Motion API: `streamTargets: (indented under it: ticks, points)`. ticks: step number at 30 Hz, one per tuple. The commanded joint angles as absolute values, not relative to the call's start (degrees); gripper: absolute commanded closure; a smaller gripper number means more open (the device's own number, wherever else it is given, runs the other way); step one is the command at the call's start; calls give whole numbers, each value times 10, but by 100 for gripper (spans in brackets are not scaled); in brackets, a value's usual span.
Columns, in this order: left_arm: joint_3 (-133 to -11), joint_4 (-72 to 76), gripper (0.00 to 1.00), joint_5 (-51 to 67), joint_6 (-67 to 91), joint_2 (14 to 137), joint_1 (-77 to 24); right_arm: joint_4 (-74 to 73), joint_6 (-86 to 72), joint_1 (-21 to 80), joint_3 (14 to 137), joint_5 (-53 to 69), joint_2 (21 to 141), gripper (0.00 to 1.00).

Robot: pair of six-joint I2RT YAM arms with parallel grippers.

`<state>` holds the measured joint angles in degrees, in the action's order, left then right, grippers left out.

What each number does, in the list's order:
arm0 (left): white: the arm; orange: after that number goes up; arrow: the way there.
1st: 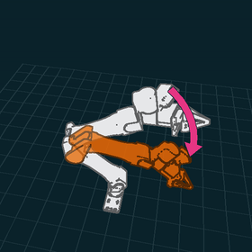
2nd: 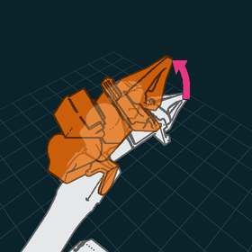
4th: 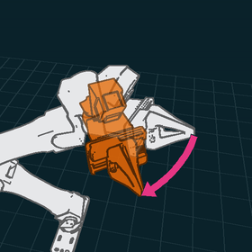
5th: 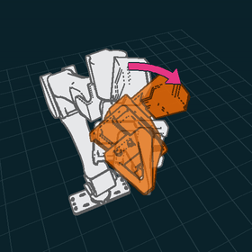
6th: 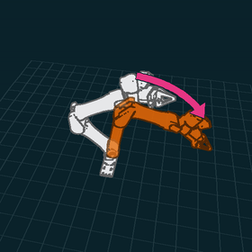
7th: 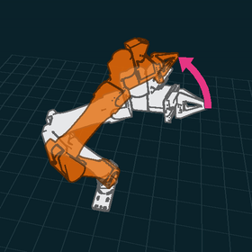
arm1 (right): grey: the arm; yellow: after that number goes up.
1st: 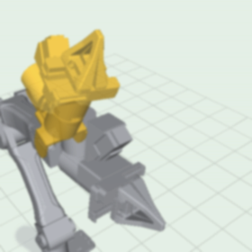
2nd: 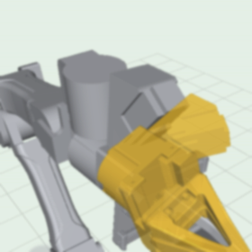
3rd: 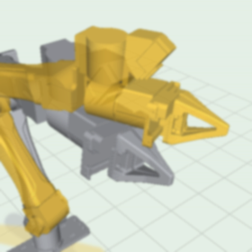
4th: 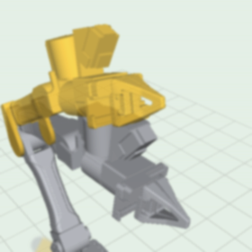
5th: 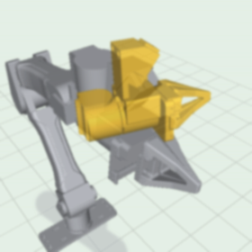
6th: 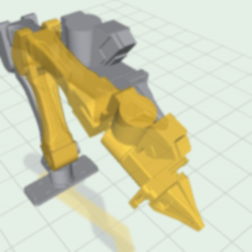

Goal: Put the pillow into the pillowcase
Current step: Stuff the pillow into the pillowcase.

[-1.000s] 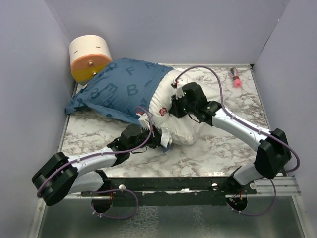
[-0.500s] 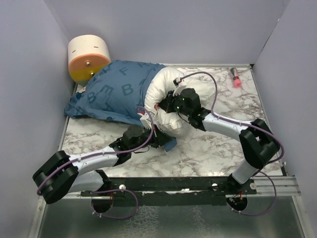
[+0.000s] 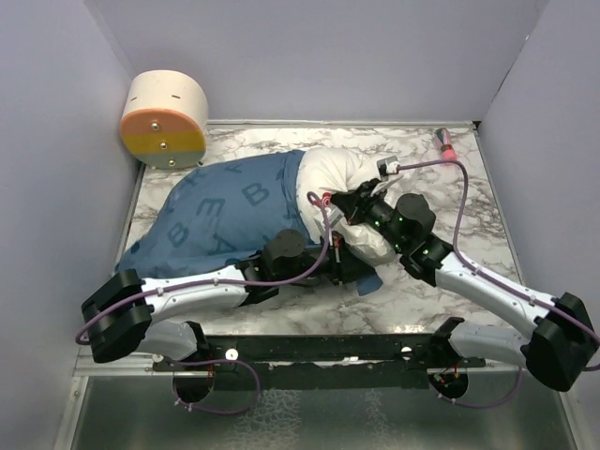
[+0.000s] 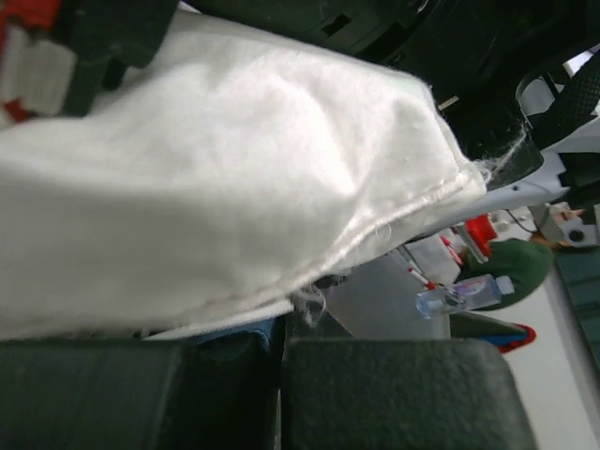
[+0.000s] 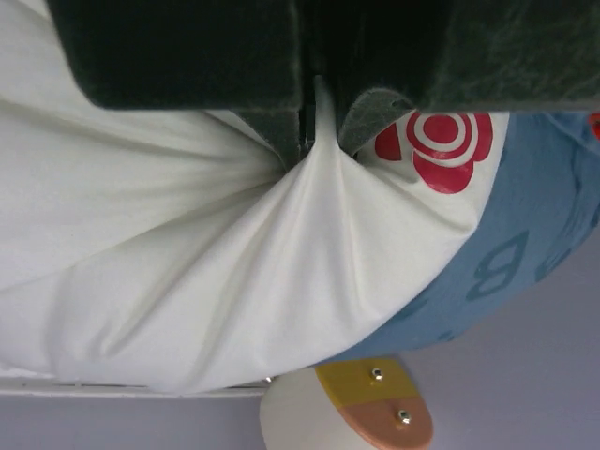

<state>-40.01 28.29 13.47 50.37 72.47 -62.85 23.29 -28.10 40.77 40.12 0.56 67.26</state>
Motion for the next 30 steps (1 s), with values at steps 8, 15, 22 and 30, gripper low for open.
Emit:
streamTargets:
  ticks: [8,15,22,30]
  points:
    - [-420,571,100,276,581,867,-671,255,-313,427,337,173,758,98]
    - [-358,442,87,204,533,786,-660,186,-268,427,323,158,681,74]
    - [-409,161,39,160,468,648,-658,53,-199,409,413,96,531,30]
    - [-540,-176,32,61,398,511,-641,41,-240,198,468,237,554,17]
